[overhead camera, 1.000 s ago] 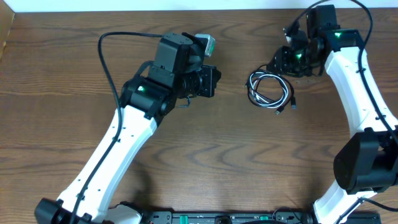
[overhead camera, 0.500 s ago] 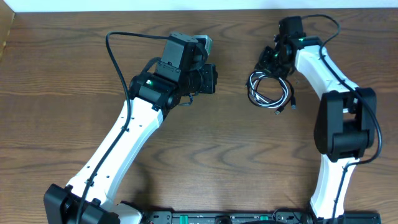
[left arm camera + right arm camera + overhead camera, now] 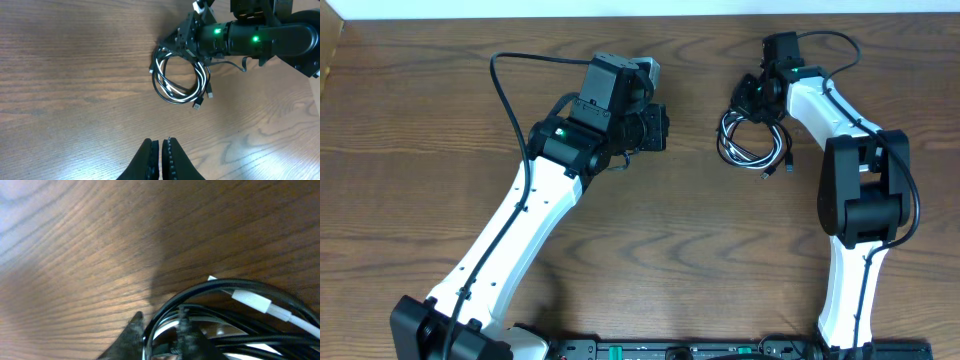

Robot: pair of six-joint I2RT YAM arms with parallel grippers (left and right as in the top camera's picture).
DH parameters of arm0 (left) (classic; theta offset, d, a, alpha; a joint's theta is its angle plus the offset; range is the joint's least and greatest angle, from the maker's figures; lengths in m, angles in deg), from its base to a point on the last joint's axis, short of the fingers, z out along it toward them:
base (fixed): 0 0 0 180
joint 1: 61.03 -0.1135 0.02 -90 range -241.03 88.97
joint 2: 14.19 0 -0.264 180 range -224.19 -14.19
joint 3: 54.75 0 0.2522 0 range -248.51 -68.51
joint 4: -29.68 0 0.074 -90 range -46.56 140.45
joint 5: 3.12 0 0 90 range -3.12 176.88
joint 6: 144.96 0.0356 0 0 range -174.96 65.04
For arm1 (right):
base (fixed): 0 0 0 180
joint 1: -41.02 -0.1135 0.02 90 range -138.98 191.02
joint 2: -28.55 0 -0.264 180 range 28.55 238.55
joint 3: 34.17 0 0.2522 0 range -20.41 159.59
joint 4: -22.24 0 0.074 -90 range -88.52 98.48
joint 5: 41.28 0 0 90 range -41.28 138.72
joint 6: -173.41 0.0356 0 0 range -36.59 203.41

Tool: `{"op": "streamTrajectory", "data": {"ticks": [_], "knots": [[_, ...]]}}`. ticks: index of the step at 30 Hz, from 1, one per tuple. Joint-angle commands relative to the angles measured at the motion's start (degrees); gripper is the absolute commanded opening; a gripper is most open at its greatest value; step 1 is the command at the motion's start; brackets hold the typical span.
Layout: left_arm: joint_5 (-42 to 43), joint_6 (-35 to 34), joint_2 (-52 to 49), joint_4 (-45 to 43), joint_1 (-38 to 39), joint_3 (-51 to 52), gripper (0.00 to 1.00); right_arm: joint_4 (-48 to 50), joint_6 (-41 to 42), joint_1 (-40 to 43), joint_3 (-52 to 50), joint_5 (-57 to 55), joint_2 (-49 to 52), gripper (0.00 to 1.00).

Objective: Untangle cables

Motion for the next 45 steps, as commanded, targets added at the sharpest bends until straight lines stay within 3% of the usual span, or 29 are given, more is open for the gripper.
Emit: {"op": "streamTrajectory", "data": {"ticks": [1,3,12,14,18,23,29,45], "knots": [[-0.8,0.1,-0.2,0.1,-0.2,-0.7,0.11,-1.1,-5.9,-0.2,-0.4,-2.0,3.6,0.07],[-0.8,0.1,-0.2,0.2,-0.2,-0.7,0.13,-2.1,-7.8,-0.2,-0.4,-1.9,3.6,0.01],[-1.8,-0.2,-0.2,0.2,-0.2,-0.7,0.17,-10.2,-25.7,0.6,-0.4,12.3,-6.1,0.01],[-1.8,-0.6,-0.2,0.2,-0.2,-0.7,0.25,-12.7,-28.6,0.5,-0.4,14.5,-9.5,0.01],[-1.8,-1.0,-0.3,1.0,-0.2,-0.7,0.28,-16.0,-28.7,0.9,-0.4,14.5,-14.9,0.01],[-1.8,-1.2,-1.0,1.3,-0.2,-0.7,0.40,-18.5,-28.0,2.0,-0.4,14.8,-16.6,0.01],[-1.8,-7.6,-2.5,1.5,-0.2,-0.7,0.49,-22.0,-28.3,2.0,-0.4,17.8,-16.6,0.01],[-1.7,-12.6,-6.0,2.5,2.5,-0.7,0.51,-22.9,-28.2,2.1,-0.4,19.8,-16.6,0.01]]}}
